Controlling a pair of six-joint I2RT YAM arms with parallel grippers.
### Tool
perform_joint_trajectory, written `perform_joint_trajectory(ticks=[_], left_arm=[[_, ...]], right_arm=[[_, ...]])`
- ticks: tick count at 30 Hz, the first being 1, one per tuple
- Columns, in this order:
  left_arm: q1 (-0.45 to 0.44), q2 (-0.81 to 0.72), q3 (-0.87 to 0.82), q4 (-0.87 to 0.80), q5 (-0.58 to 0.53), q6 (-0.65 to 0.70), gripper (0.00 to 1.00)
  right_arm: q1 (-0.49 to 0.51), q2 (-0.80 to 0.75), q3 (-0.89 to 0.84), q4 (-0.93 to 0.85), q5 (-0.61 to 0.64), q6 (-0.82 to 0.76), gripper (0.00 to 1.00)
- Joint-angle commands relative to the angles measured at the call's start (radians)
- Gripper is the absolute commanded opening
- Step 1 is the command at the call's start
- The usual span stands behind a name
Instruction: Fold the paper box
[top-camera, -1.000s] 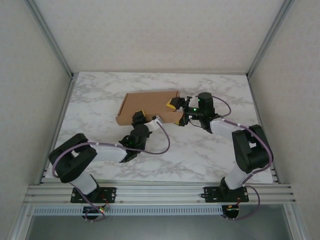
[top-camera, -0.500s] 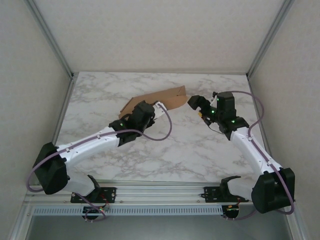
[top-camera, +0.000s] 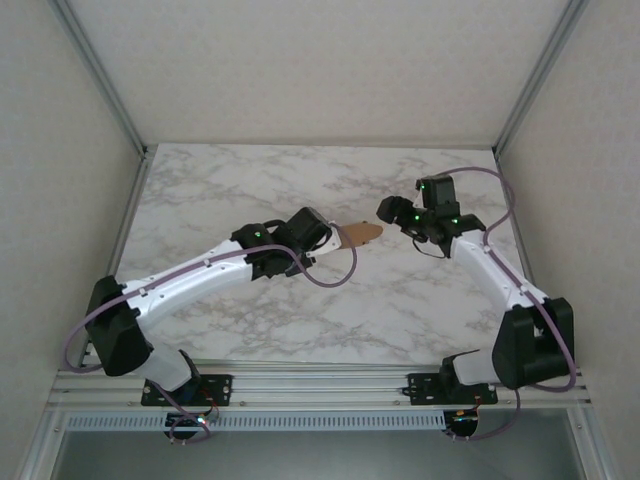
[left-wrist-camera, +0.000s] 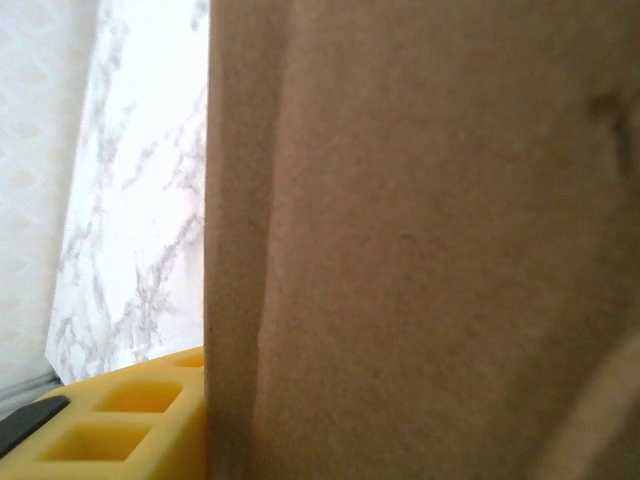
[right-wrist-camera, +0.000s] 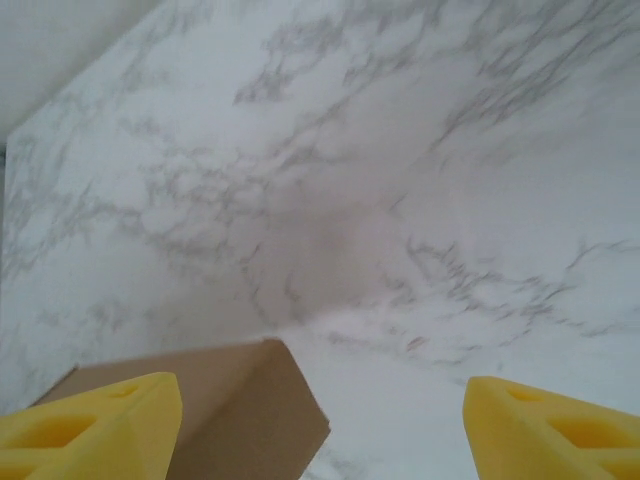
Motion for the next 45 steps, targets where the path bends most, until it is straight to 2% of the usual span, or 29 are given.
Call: perform_joint_trajectory(ticks=[1, 3, 9, 11, 15, 18, 20, 22, 27, 33, 36, 42, 45], left_arm=[[-0.003, -0.008, 0.054, -0.083, -0.023, -0.014, 0.36], [-0.005, -0.010, 0.078, -0.095, -0.003, -0.009, 0.35], [-0.029, -0.002, 0.133, -0.149, 0.004, 0.018, 0.36], [-0.034, 0.007, 0.148, -0.175, 0.019, 0.018, 0.36], [-0.047, 0.017, 0.163, -0.228, 0.036, 0.017, 0.36], [-0.049, 0.018, 0.170, -0.238, 0.060, 0.017, 0.36], [-0.049, 0.024, 0.176, -0.237, 0.074, 0.015, 0.36], [-0.049, 0.032, 0.175, -0.229, 0.086, 0.017, 0.36], [-0.046, 0.068, 0.167, -0.184, 0.103, 0.020, 0.38], [-0.017, 0.140, 0.164, -0.089, 0.128, -0.001, 0.42], [0.000, 0.170, 0.165, -0.061, 0.131, -0.019, 0.50], [0.033, 0.181, 0.143, -0.001, 0.129, -0.021, 0.58], [0.038, 0.189, 0.143, 0.019, 0.126, -0.025, 0.65]], right_arm=[[-0.011, -0.107, -0.061, 0.041, 0.164, 0.027, 0.76], [-0.027, -0.089, -0.054, 0.066, 0.118, 0.025, 0.76], [-0.030, 0.232, 0.191, 0.032, -0.231, -0.093, 0.78], [-0.031, 0.328, 0.272, 0.012, -0.342, -0.123, 0.74], [-0.018, 0.412, 0.337, 0.063, -0.522, -0.171, 0.59], [0.016, 0.530, 0.449, -0.067, -0.684, -0.245, 0.54], [0.057, 0.585, 0.493, -0.170, -0.705, -0.343, 0.53], [0.099, 0.622, 0.486, -0.200, -0.724, -0.404, 0.53], [0.150, 0.707, 0.449, -0.172, -0.828, -0.412, 0.43], [0.171, 0.750, 0.412, -0.161, -0.853, -0.427, 0.40], [0.173, 0.759, 0.405, -0.162, -0.852, -0.431, 0.41], [0.176, 0.775, 0.388, -0.133, -0.823, -0.421, 0.42], [0.175, 0.765, 0.373, -0.094, -0.804, -0.399, 0.46]])
